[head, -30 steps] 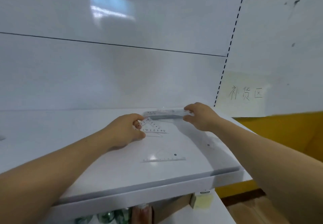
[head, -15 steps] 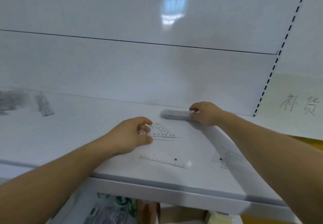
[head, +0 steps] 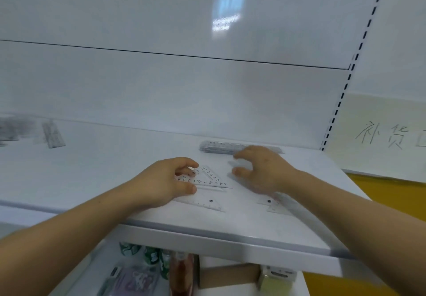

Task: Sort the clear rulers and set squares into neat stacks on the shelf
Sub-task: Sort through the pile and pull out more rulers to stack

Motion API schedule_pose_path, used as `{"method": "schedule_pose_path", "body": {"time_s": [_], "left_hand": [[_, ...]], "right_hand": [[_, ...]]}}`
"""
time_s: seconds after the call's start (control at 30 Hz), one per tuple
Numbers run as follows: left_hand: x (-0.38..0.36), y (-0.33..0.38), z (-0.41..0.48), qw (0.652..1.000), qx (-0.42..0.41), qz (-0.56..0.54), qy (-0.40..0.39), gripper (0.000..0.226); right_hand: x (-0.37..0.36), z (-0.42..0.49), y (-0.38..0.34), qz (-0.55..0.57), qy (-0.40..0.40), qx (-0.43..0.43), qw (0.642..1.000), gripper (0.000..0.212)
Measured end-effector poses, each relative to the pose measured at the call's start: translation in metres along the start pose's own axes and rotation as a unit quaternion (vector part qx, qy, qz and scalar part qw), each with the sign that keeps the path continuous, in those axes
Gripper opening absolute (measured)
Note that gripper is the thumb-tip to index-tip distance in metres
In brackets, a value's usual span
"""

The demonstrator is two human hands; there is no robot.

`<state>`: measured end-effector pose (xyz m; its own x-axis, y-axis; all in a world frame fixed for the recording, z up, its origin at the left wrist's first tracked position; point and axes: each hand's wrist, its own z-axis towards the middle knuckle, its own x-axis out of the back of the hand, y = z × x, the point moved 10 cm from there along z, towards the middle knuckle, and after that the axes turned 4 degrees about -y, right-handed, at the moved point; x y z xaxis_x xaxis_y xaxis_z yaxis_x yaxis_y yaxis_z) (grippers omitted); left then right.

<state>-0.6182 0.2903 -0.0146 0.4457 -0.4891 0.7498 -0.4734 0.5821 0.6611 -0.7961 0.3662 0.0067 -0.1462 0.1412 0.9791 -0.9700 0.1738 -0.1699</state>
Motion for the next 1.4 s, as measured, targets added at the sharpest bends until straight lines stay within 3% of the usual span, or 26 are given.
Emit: {"method": "schedule_pose_path", "body": {"time_s": [0.1,0.2,0.47,0.6,0.9,1.1,1.23,1.4], "left_hand": [[-0.005,0.004,-0.004,1.0,-0.001,0.026,-0.004,0.047],[-0.007,0.007,-0.007,0.999,0.001,0.039,-0.007,0.047],[-0.009,0.011,-0.021,0.998,-0.016,0.065,-0.018,0.035],[-0.012,0.01,-0.027,0.992,-0.02,0.118,-0.037,0.044],[-0.007,0.012,-0.029,0.987,-0.055,0.148,0.033,0.028],[0.002,0.006,-0.025,0.988,-0.022,0.155,0.01,0.043],[0.029,-0.028,-0.019,0.981,0.027,0.192,-0.003,0.049],[0.09,-0.093,-0.031,0.972,0.081,0.222,0.015,0.053]], "right_hand": [[-0.022,-0.028,-0.01,0.007,-0.095,0.003,0.995,0.059],[-0.032,-0.039,-0.014,0.015,-0.128,0.004,0.992,0.063],[-0.038,-0.044,-0.012,0.002,-0.135,-0.001,0.991,0.063],[-0.039,-0.044,-0.011,0.002,-0.137,-0.001,0.991,0.064],[-0.039,-0.041,-0.012,0.005,-0.135,0.006,0.991,0.063],[-0.028,-0.031,-0.014,0.005,-0.189,-0.011,0.982,0.061],[-0.015,-0.004,-0.03,-0.007,-0.151,-0.033,0.988,0.064],[-0.017,0.053,-0.102,-0.004,-0.121,-0.003,0.993,0.068]]}}
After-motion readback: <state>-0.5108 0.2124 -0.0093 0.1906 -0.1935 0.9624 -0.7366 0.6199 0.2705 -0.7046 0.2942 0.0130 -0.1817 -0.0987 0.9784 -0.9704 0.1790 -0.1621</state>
